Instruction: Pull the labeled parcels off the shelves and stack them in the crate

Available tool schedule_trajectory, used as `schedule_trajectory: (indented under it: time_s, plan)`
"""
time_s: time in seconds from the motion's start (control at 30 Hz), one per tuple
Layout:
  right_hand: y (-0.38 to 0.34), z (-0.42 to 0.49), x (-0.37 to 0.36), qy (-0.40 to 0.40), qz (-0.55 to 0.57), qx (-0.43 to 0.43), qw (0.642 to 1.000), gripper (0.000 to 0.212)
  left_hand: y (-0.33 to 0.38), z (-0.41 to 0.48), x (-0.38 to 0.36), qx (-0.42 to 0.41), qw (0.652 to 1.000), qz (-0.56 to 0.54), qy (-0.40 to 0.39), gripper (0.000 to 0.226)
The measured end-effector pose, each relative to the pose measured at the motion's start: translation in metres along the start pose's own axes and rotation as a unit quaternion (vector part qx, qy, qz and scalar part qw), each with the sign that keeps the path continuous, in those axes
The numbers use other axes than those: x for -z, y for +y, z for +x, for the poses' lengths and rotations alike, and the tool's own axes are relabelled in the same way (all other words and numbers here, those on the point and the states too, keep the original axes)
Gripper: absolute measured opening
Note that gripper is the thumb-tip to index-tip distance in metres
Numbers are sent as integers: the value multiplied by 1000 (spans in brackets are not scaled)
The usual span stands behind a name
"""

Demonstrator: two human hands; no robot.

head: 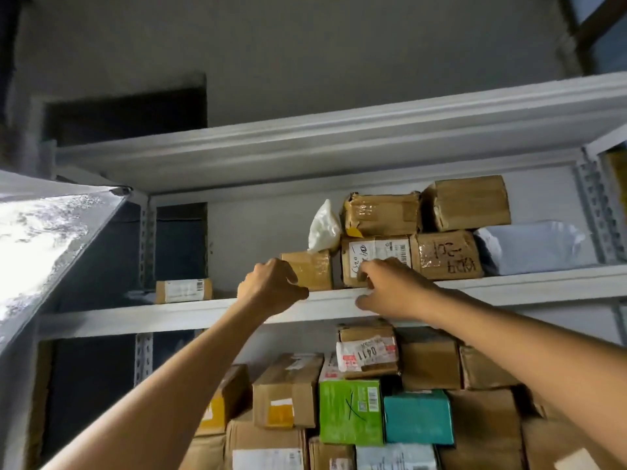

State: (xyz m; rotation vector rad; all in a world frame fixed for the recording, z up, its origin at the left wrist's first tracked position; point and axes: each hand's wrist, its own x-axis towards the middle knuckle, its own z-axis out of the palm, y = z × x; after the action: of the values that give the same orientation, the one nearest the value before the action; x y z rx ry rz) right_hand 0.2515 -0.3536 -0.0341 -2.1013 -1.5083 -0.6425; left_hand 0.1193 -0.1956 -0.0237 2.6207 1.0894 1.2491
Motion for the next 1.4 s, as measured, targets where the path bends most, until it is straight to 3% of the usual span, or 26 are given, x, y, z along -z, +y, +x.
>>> schedule_trajectory:
  time_s: [0.1,0.23,0.37,0.63,0.73,0.8,0.9,0.97,1.03,1.1,1.17,1.23,1.3,1.4]
  plan:
    - [-24,38,-3,97,24,4,995,35,-29,27,-1,-5,1000,-14,-1,28]
    - [-49,89,-4,213,-16,19,977,52,-55,53,-4,-10,999,-43,-5,27]
    - [-56,124,-8,153,-100,1,983,86,-69,70,-7,-41,998,-40,-17,34]
    - [-54,171,-8,135,33,-78,987,89,-71,100,-3,-60,996,-66,3,38]
    - [-59,179,-7,161,-8,-112,981,67,-67,102,-5,-59,995,-86,6,32]
    - [-61,175,-2,181,-53,-90,978,43,-65,103,-6,-59,994,-93,-7,28]
    - [-59,172,0,219,-47,-75,972,23,-55,101,-3,-49,981,-184,-38,23]
    - [-51,173,-2,267,37,-101,958,8,-40,96,-1,-6,956,-284,-79,26]
    - [-44,166,-1,313,120,-122,934,13,-28,90,-2,42,918,-370,-138,39]
    - [-35,154,2,336,234,-132,903,26,-21,84,-3,66,856,-467,-213,58]
    - [-30,140,3,337,346,-140,864,28,-13,80,-8,45,768,-580,-266,62]
    - [-28,129,2,316,409,-160,841,23,1,75,-17,24,698,-669,-255,50]
    - [-25,121,1,291,464,-172,819,23,16,75,-31,33,668,-717,-197,39]
    - [-19,109,1,246,482,-188,820,20,25,80,-48,64,634,-762,-118,53]
